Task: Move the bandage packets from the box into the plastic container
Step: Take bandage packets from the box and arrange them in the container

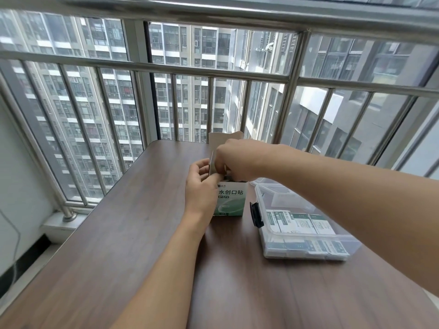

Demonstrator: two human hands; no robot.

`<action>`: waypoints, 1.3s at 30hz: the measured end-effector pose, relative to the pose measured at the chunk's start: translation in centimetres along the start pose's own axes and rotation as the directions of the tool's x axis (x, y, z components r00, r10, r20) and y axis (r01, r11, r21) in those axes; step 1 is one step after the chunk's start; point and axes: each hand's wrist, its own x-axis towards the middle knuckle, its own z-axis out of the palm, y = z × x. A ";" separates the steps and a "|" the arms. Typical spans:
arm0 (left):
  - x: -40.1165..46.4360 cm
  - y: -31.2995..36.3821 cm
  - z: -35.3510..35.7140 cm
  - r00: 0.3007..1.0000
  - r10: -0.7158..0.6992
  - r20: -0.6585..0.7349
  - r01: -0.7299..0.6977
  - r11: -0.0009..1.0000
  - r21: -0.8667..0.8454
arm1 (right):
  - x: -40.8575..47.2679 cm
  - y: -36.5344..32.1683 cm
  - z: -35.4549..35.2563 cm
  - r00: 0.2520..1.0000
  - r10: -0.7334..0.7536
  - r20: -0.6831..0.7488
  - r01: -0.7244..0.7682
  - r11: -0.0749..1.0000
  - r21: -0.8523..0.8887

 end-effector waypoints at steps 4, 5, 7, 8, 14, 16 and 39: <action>0.1 -0.2 0.1 1.000 -0.009 -0.007 0.009 1.000 -0.012 | -0.4 -0.1 0.0 1.000 0.007 -0.016 -0.006 0.999 0.031; 0.2 -0.2 0.1 1.000 -0.010 -0.012 0.010 1.000 -0.015 | -0.4 0.1 0.0 1.000 0.015 -0.028 -0.014 0.999 0.048; 0.1 -0.2 0.0 1.000 -0.008 -0.012 0.008 1.000 -0.012 | -0.4 0.5 -0.5 0.997 0.040 -0.072 -0.033 0.995 0.097; 0.0 -0.2 0.0 1.000 0.001 -0.015 -0.001 1.000 0.008 | -0.5 0.8 -0.8 0.993 0.057 -0.100 -0.045 0.991 0.123; -0.1 -0.3 0.1 0.999 0.035 0.018 -0.036 0.998 0.048 | -1.8 2.5 -2.3 0.975 0.091 -0.204 -0.041 0.971 0.237; -0.5 -0.1 0.2 0.993 0.116 0.005 -0.115 0.984 0.137 | -2.3 2.7 -2.4 0.972 0.100 -0.214 -0.041 0.963 0.265; -3.8 5.1 0.9 0.788 -0.115 0.605 0.199 0.977 -0.073 | -7.6 3.6 -0.3 0.944 0.212 -0.253 0.063 0.636 0.769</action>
